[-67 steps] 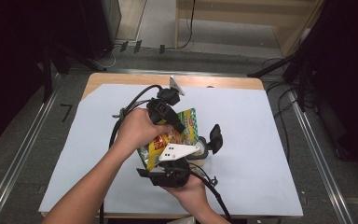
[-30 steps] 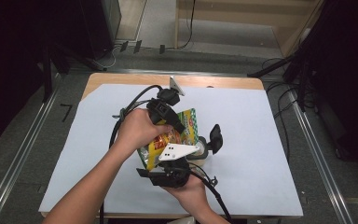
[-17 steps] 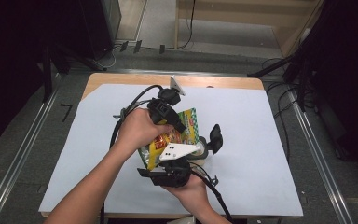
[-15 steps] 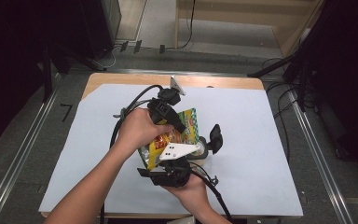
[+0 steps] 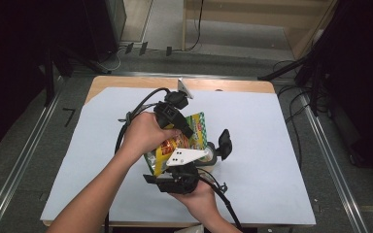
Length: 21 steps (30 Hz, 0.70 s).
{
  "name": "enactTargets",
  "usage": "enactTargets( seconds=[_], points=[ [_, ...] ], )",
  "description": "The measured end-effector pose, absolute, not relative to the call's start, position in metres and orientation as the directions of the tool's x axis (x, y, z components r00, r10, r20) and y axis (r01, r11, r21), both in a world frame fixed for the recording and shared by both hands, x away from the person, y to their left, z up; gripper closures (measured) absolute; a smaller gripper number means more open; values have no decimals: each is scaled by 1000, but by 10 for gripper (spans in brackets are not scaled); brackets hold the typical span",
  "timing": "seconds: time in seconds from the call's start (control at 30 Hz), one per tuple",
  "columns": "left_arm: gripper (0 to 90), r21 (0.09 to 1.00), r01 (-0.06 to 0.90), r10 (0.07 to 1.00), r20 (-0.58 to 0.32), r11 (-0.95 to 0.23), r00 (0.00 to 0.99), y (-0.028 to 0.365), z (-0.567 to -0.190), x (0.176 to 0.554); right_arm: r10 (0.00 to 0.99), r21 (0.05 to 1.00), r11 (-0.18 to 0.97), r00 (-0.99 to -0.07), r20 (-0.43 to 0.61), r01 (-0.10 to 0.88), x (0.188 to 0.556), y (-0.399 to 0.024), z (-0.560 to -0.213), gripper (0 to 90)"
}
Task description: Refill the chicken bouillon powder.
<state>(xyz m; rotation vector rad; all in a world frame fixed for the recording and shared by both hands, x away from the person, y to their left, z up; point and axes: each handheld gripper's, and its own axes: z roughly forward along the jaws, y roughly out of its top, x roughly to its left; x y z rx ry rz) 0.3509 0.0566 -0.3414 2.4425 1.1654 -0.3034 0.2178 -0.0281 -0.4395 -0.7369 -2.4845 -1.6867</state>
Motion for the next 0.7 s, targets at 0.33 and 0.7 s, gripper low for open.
enactTargets(
  seconds=[0.33, 0.7],
  points=[
    [812, 272, 782, 685, -378, -561, 623, 56, -343, 353, 357, 861, 292, -883, 305, 416, 219, -29, -439, 649],
    [812, 275, 781, 683, -379, -561, 624, 57, -343, 353, 360, 860, 296, -883, 303, 416, 218, -29, -439, 650]
  ],
)
